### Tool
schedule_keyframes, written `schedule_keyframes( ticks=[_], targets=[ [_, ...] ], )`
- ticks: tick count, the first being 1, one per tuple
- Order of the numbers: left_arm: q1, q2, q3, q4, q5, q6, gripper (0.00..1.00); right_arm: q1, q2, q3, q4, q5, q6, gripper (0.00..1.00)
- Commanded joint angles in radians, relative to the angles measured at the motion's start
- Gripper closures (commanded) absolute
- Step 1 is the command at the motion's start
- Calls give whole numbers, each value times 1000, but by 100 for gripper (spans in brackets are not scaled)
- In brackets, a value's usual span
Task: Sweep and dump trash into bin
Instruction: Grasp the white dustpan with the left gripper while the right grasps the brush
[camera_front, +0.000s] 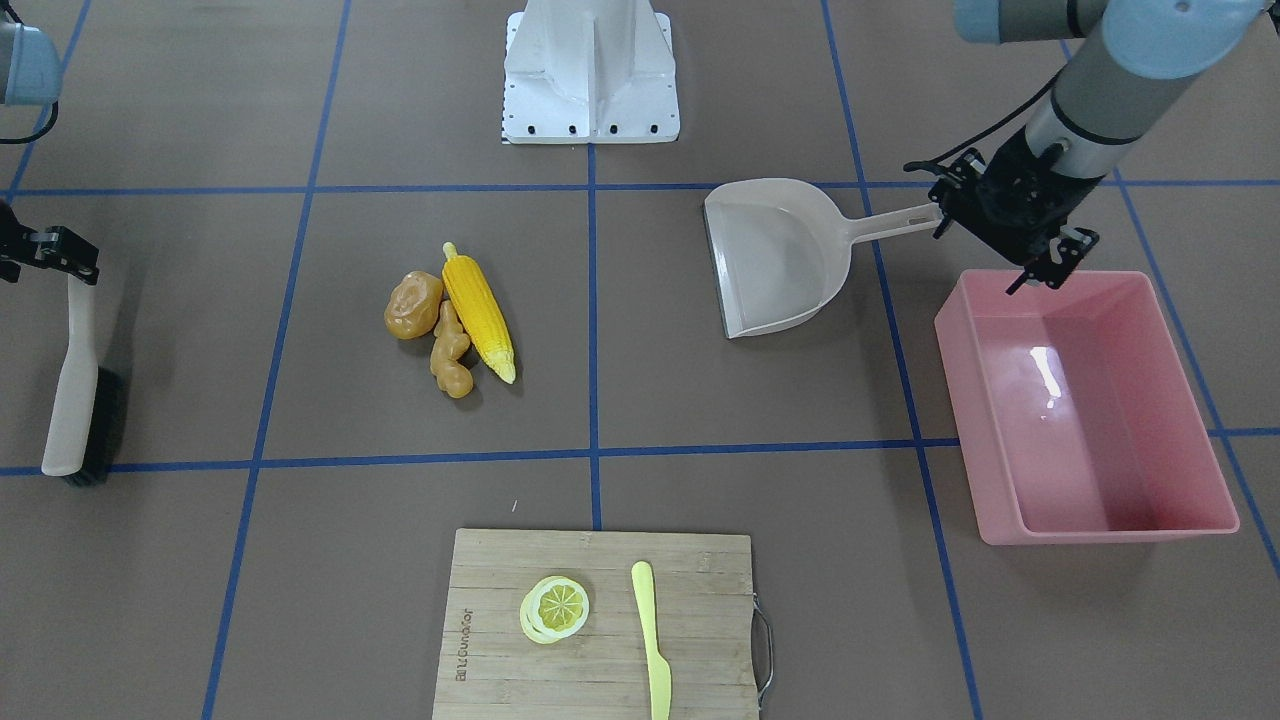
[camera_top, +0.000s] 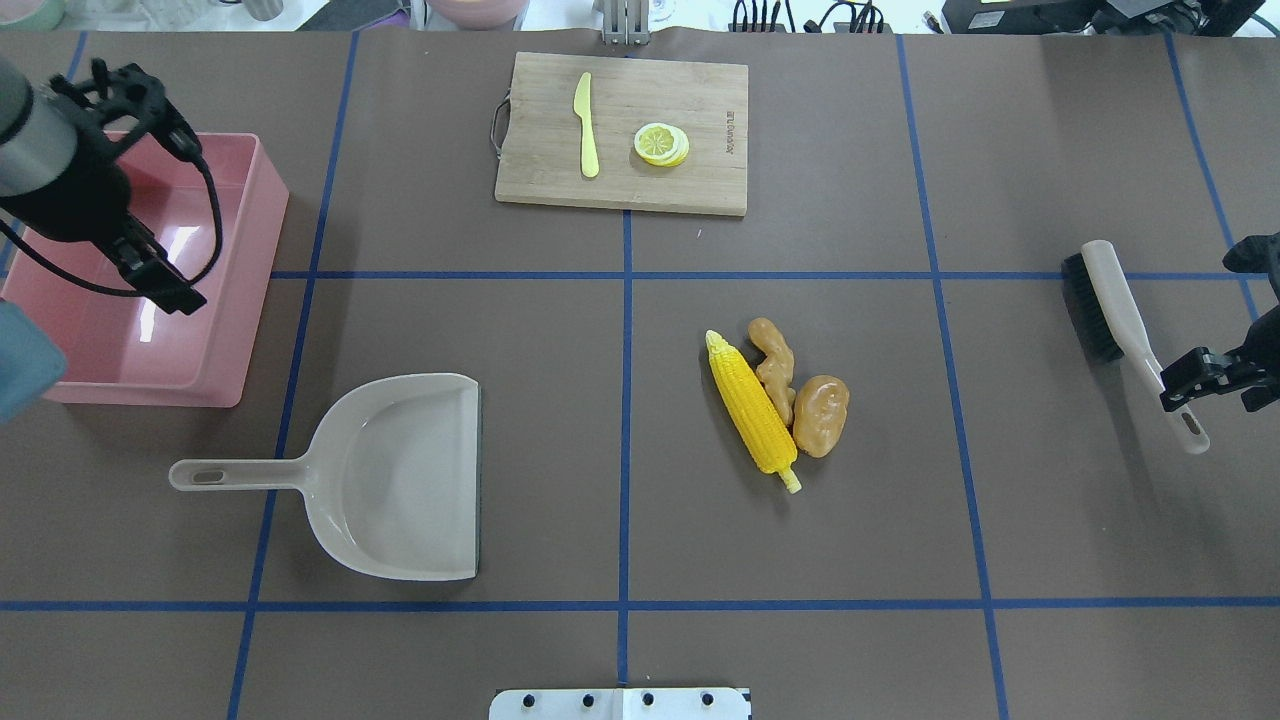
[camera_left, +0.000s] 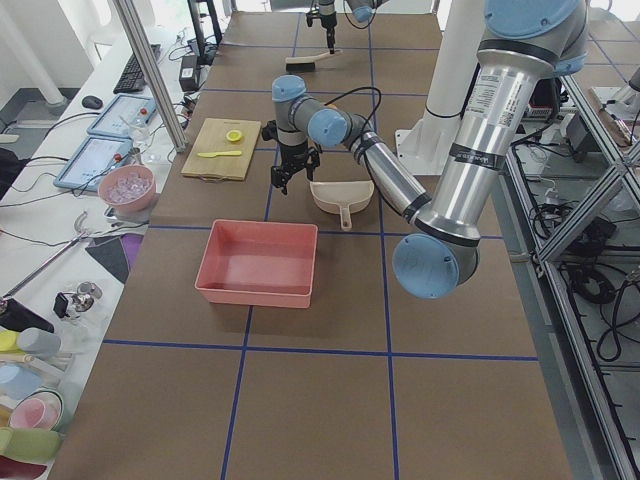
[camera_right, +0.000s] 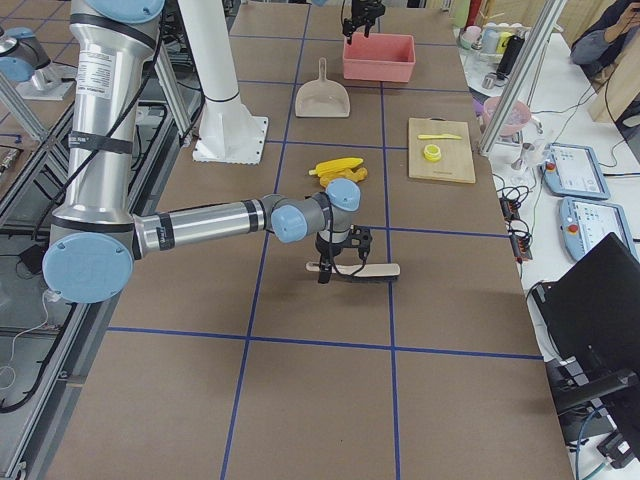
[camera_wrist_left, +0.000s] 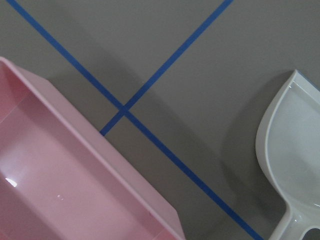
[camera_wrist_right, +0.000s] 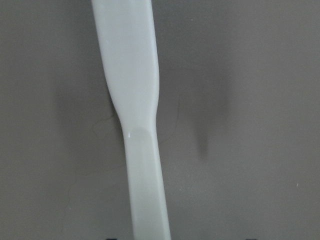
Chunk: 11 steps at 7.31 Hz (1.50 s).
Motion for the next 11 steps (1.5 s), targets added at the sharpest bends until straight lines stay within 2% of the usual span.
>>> schedule_keyframes(
  ticks=[1, 2, 4, 6, 11],
  targets=[
    [121, 9, -78, -7, 74, 46, 1, -33, 0, -23, 0, 1, 0, 13],
    [164, 23, -81, -22, 94, 71, 1, -53, 5, -35, 1, 2, 0, 17],
    [305, 178, -188, -146, 268, 108, 1, -53, 6, -37, -2, 8, -1, 66],
    [344, 221, -187, -197, 278, 111, 1, -53, 8, -36, -9, 8, -4, 99],
    [384, 232, -77, -277, 278, 116, 1, -50, 35, -25, 0, 1, -14, 100]
  ],
)
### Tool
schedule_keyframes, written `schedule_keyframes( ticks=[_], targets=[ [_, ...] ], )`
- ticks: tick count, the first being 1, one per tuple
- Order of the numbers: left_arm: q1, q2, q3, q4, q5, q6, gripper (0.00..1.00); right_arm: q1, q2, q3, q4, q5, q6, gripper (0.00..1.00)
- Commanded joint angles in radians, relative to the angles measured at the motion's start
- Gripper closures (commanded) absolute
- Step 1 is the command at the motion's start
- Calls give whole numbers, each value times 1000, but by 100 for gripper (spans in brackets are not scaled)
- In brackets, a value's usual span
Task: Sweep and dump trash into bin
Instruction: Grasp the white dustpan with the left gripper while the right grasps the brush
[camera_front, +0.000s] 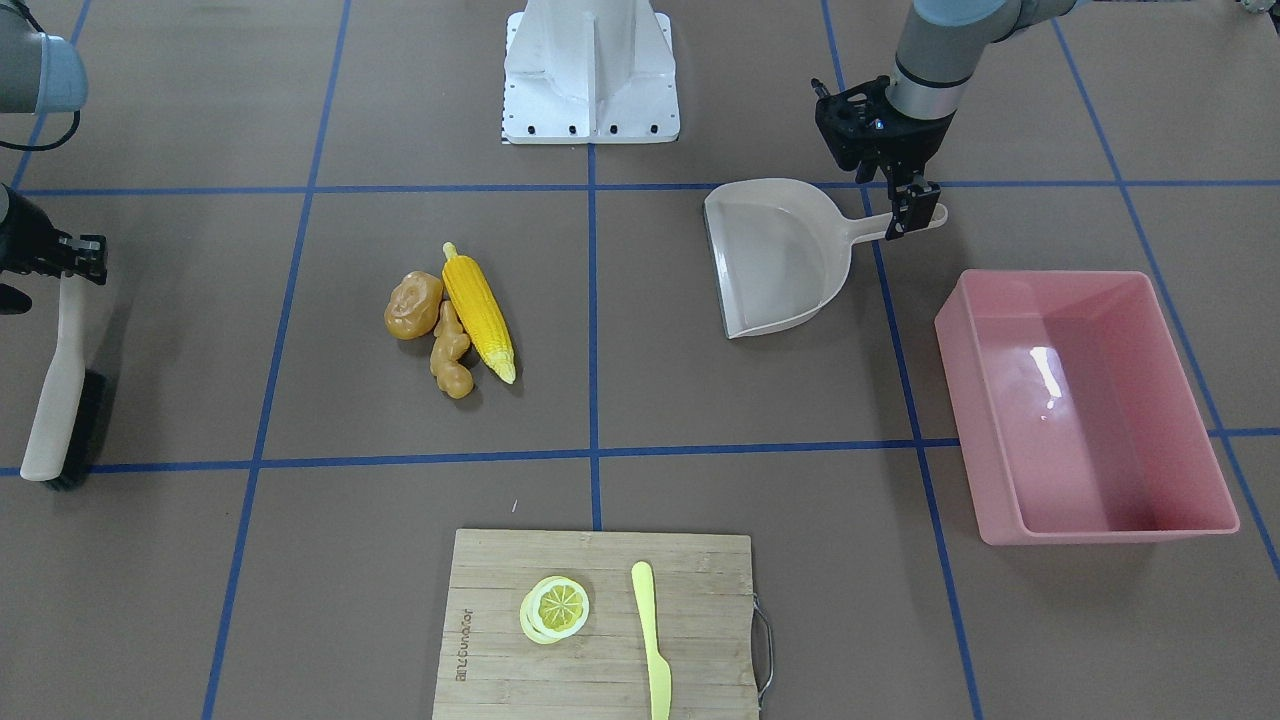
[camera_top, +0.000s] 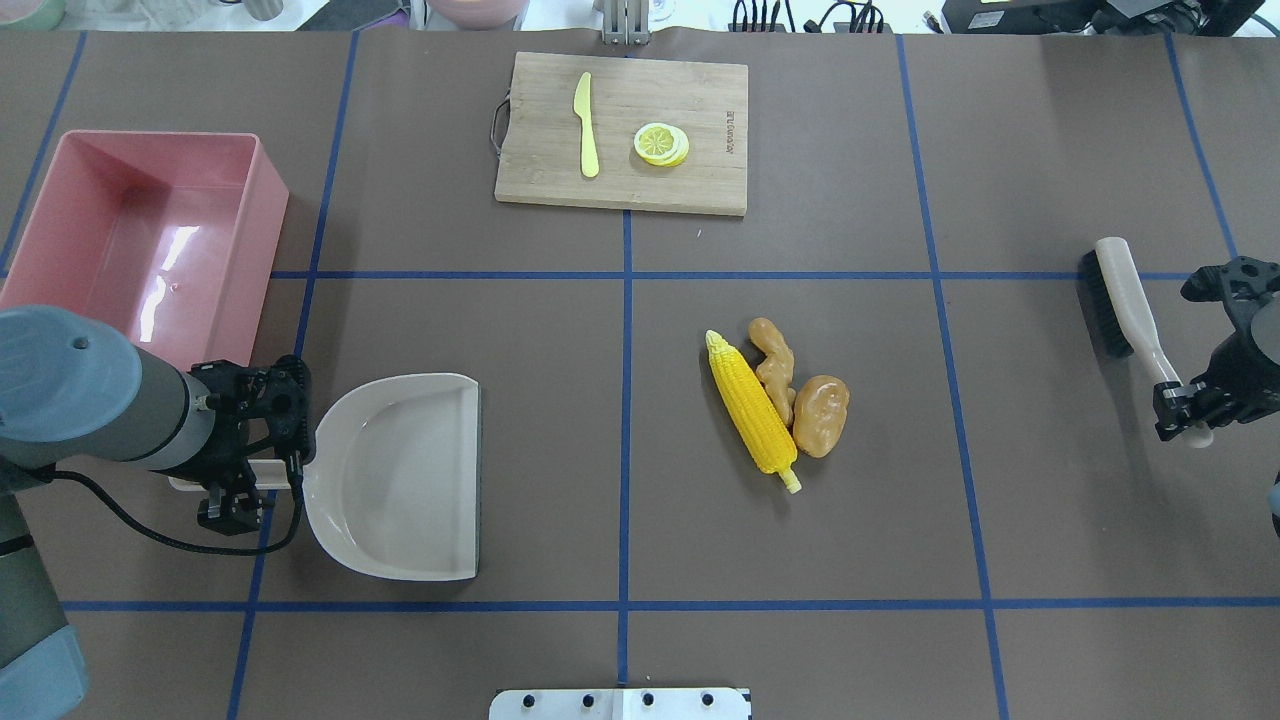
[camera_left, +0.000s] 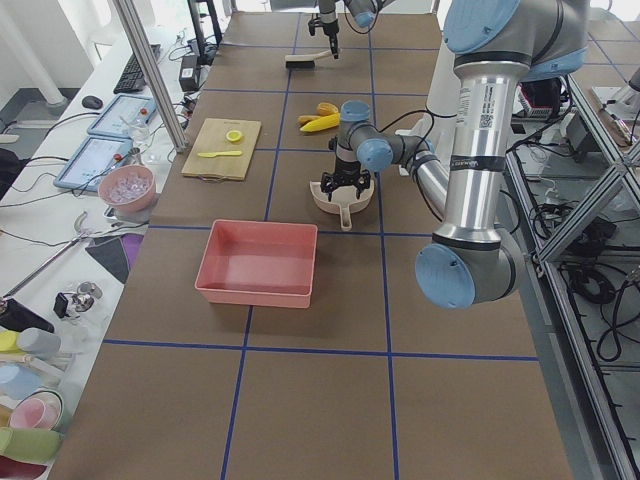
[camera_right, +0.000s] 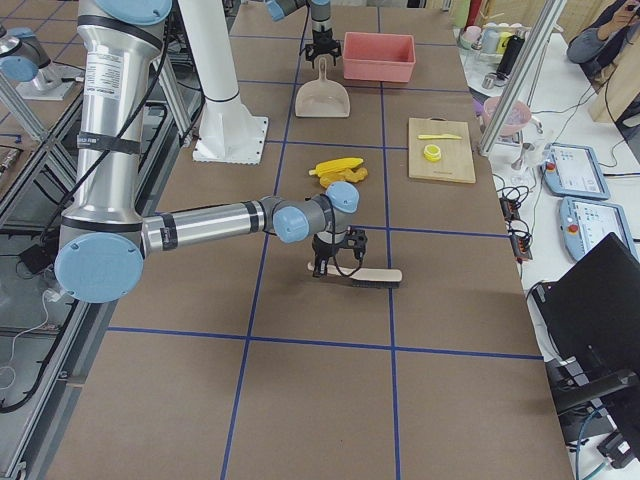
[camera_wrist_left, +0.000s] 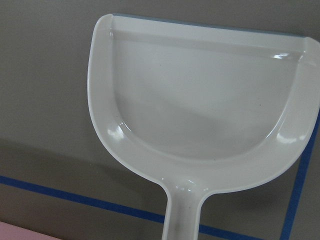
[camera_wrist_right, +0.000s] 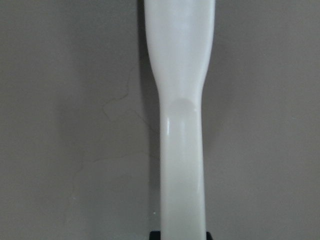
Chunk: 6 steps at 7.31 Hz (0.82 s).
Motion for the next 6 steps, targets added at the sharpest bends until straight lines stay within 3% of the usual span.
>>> schedule_keyframes(
  ticks=[1, 6],
  targets=[
    [36, 3, 24, -14, 1, 0, 1, 2, 28, -6, 4, 11, -2, 100],
    [52, 5, 78, -21, -2, 2, 1, 32, 34, 36, 0, 5, 7, 100]
  ],
)
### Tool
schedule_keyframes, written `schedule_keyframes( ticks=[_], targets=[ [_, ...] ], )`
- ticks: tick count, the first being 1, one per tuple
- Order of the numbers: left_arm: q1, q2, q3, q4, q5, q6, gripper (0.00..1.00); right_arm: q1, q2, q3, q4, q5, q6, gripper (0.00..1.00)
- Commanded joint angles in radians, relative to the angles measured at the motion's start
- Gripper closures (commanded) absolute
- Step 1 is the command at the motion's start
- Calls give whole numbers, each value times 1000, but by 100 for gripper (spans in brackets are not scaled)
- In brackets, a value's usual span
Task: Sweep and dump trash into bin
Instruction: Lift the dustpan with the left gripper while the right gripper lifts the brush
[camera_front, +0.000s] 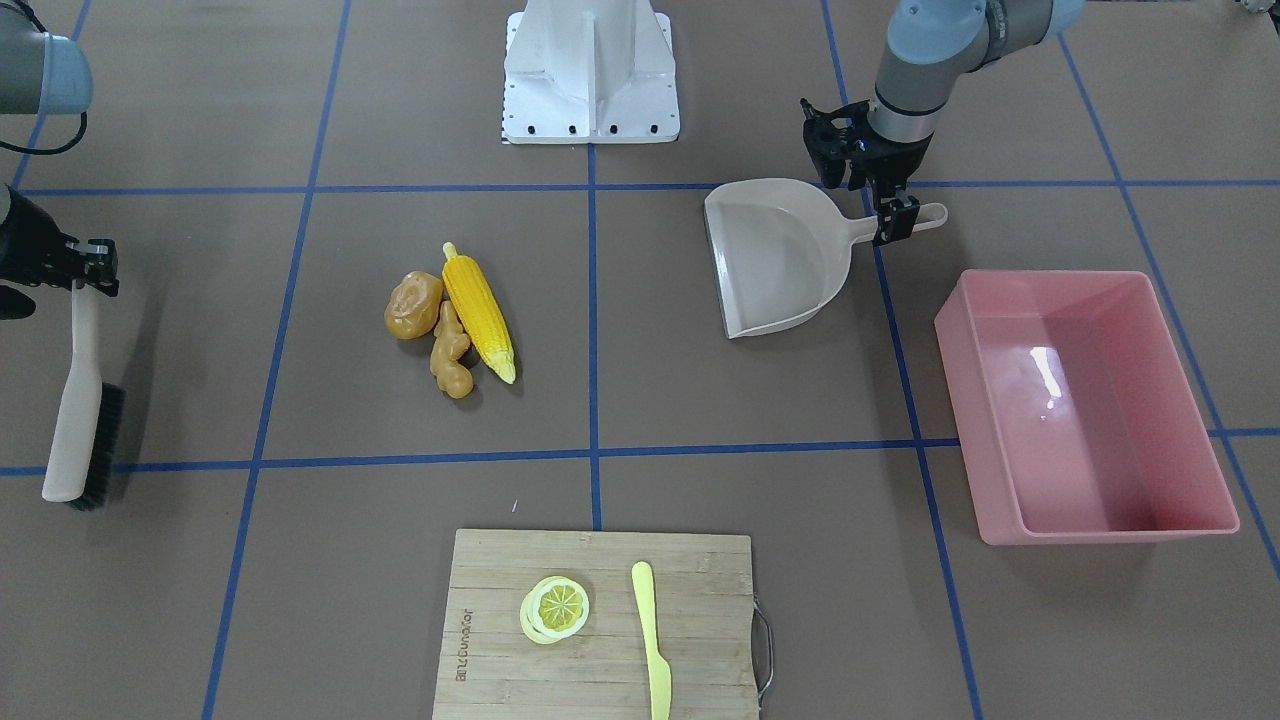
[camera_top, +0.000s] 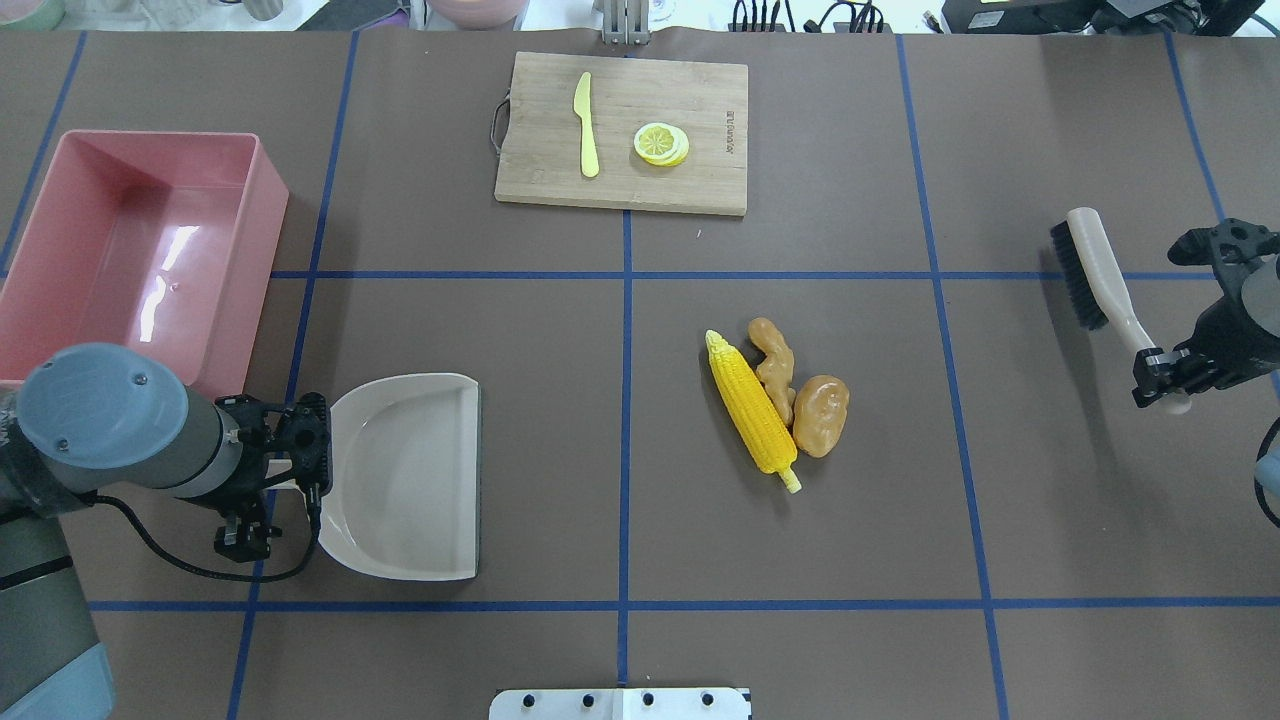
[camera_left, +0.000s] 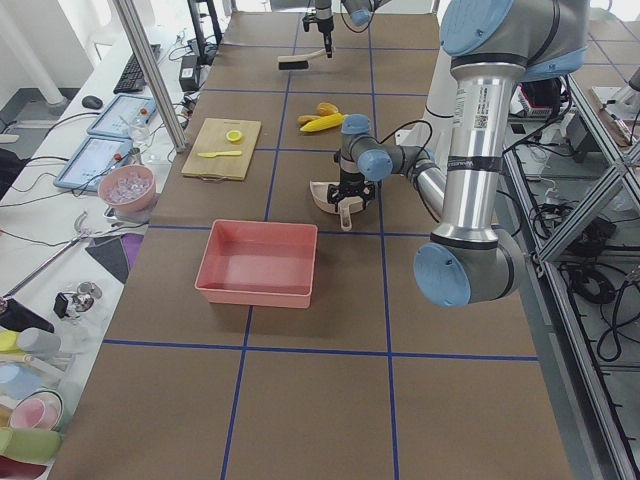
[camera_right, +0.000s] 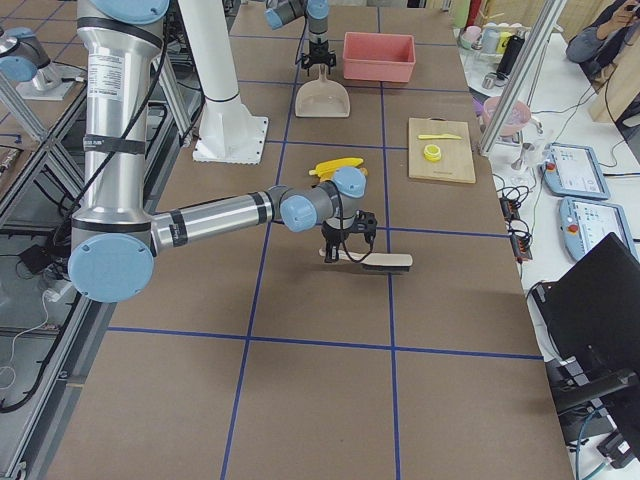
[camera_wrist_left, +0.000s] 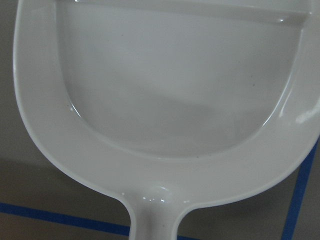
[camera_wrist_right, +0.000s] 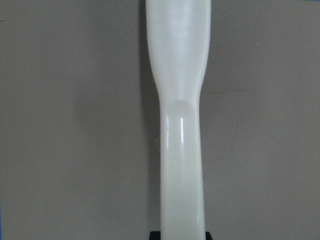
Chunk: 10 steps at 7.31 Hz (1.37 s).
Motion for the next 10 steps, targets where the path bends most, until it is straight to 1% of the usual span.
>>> schedule_keyframes(
  ticks=[1, 2, 4, 5, 6, 8, 9, 10],
  targets=[
    [1, 13, 24, -41, -1, 1, 1, 4, -9, 0, 0, -11, 6, 100],
    [1, 23, 31, -69, -1, -1, 1, 3, 3, -6, -6, -13, -2, 100],
    [1, 23, 54, -95, -3, -1, 2, 13, -3, 3, 0, 12, 2, 100],
    [1, 24, 62, -109, -3, -1, 2, 41, 0, 32, 3, 18, 33, 100],
    [1, 27, 59, -112, -4, -1, 2, 41, -6, 110, 3, 4, 124, 100],
    [1, 78, 56, -190, -6, -3, 3, 43, 7, 125, 0, 13, 112, 100],
    [1, 87, 56, -223, -9, -3, 3, 47, -11, 149, 10, 1, 81, 100],
    [1, 92, 56, -236, -11, -3, 3, 47, -29, 145, 7, 16, 29, 100]
  ],
)
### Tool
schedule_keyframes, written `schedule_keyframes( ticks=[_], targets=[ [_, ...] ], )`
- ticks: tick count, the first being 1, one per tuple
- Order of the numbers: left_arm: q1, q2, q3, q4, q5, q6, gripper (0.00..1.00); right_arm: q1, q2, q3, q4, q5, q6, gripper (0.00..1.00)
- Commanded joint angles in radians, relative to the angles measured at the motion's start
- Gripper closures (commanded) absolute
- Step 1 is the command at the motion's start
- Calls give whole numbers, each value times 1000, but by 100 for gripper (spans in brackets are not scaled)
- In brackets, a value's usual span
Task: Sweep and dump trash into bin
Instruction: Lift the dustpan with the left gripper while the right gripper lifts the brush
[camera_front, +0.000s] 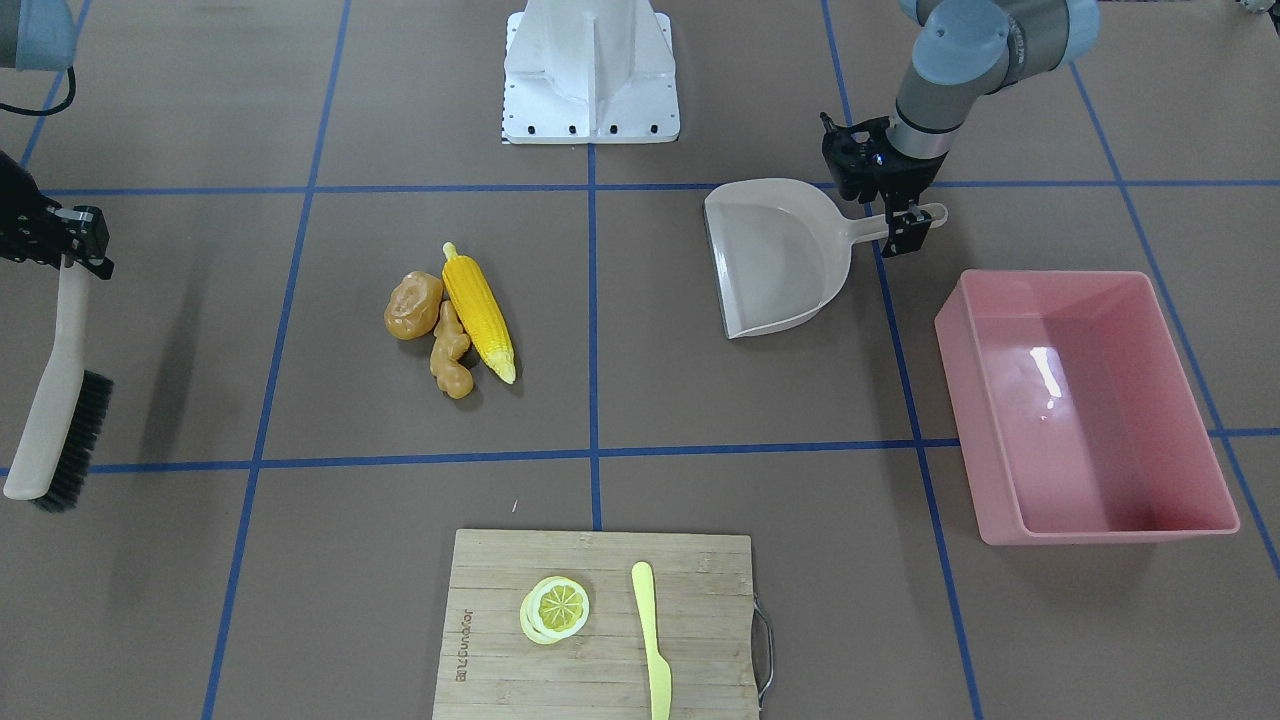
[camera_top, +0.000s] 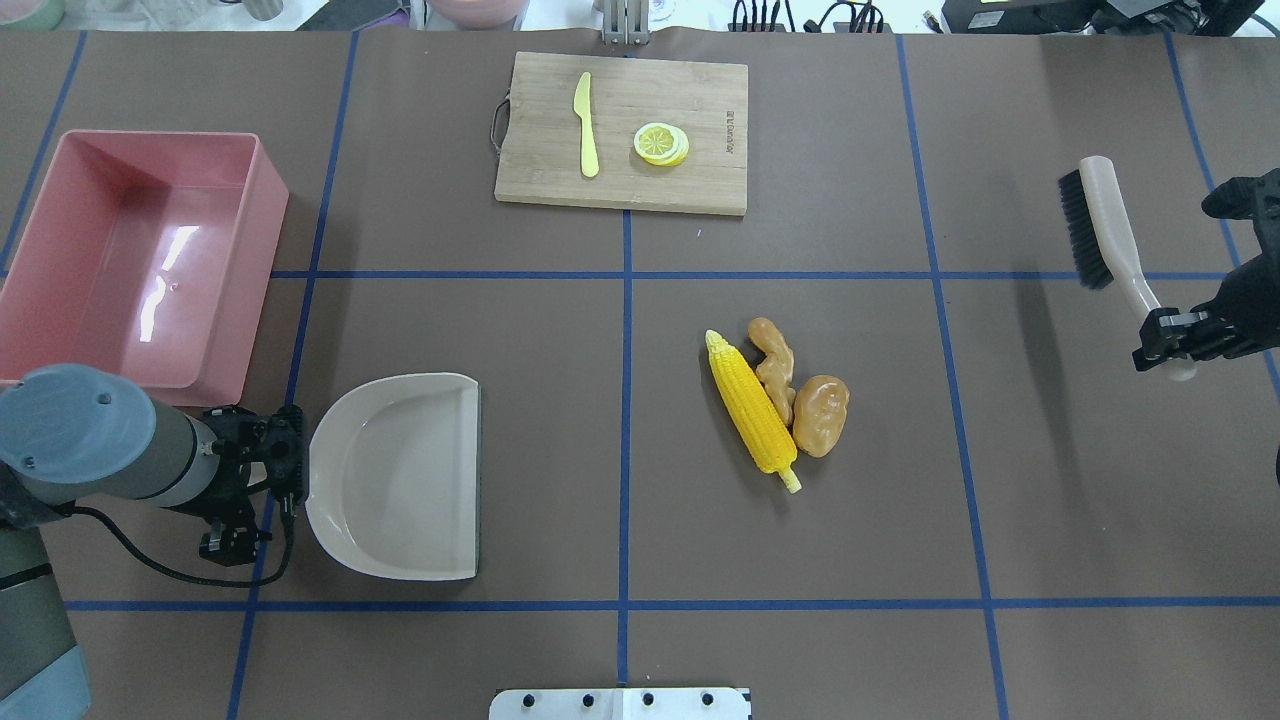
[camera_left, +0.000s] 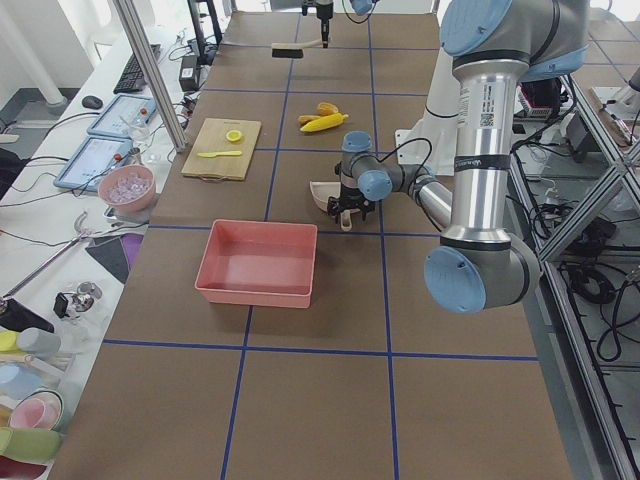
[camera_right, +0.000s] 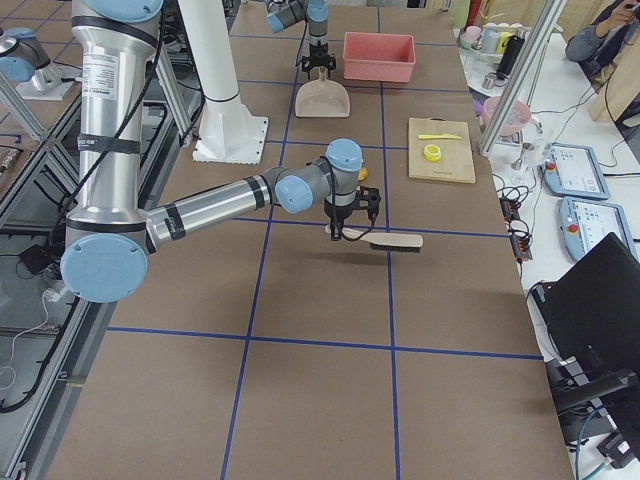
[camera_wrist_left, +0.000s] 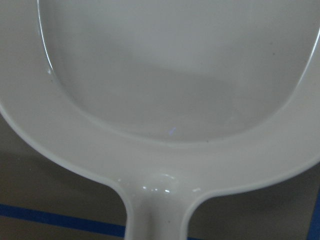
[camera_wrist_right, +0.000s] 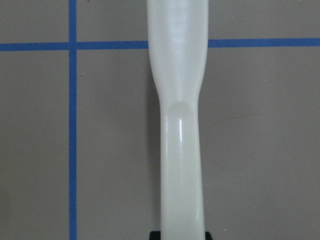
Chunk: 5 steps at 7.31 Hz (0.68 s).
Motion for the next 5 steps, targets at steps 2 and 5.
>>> schedule_keyframes(
  ticks=[2, 5],
  targets=[
    [0, 14, 4, -80, -1, 1, 6, 19, -18, 54, -34, 13, -83, 100],
    [-8, 15, -10, -84, -5, 1, 100, 51, -21, 76, -27, 157, -87, 100]
  ],
)
